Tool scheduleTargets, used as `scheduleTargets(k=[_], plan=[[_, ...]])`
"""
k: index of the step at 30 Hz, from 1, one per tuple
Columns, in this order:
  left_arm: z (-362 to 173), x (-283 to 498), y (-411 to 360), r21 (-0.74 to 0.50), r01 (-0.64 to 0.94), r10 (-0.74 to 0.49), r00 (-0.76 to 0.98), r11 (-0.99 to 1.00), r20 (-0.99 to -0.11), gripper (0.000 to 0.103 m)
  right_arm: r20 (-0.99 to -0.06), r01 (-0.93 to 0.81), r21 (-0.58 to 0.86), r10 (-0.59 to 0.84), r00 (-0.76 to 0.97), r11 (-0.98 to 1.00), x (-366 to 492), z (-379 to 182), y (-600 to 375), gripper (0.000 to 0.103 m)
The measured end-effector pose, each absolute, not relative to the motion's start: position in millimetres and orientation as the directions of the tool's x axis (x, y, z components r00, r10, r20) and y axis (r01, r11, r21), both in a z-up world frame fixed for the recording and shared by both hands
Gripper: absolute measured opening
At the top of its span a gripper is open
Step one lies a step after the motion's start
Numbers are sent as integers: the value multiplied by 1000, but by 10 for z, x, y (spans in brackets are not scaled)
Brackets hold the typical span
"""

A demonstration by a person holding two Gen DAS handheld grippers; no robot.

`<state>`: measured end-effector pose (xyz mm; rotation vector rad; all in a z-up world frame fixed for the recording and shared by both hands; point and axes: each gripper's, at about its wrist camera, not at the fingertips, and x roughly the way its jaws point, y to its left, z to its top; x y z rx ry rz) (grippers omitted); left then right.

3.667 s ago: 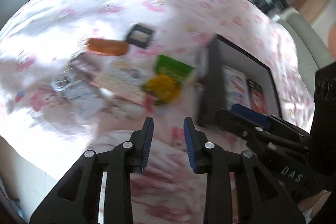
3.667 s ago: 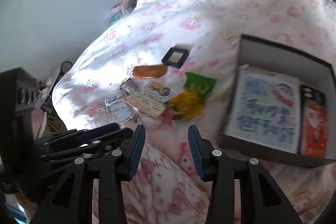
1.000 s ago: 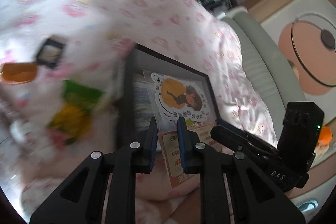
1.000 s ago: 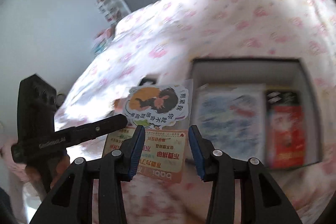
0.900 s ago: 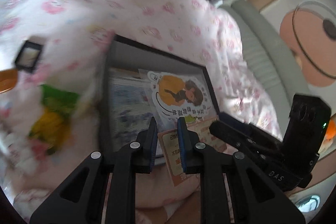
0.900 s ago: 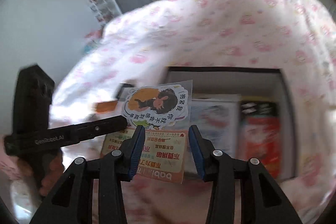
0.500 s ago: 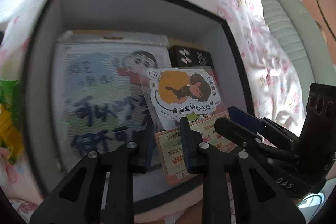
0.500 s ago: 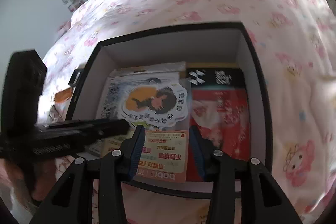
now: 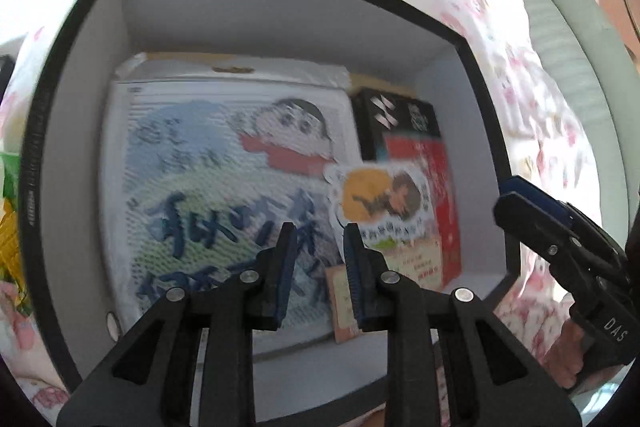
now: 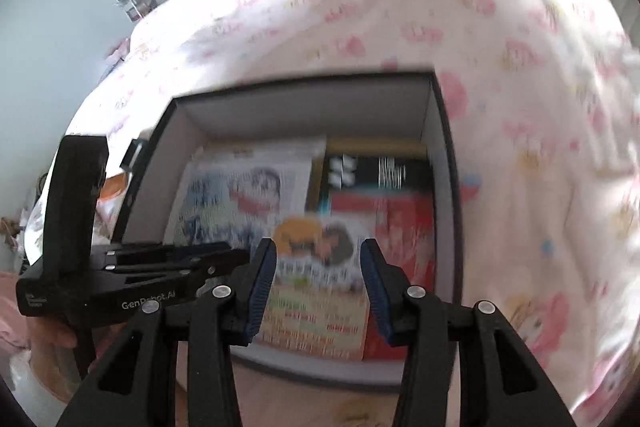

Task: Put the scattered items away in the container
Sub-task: 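Lift the printed card with sticker and carry it over the black box, then lower the card into the black box and open the left tool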

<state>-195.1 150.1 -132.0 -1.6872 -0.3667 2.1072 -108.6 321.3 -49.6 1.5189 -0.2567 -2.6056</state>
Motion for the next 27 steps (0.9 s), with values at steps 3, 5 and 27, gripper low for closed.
scheduleTargets(k=[3, 5, 27], plan=[[-1392, -1944, 1528, -419, -124, 436, -166, -899, -885, 22, -853, -7, 184, -156, -497, -983, -1111, -539, 3239, 41], [-1424, -1934, 1560, -453, -89, 461, -162, -887, -872, 22, -866, -33, 223, -183, -465, -974, -1103, -689, 3286, 41], [-1448, -1708, 1742, -671, -115, 680, -64, -732, -731, 22, -850, -110, 256, -170, -498, -960, -981, -677, 3524, 41]])
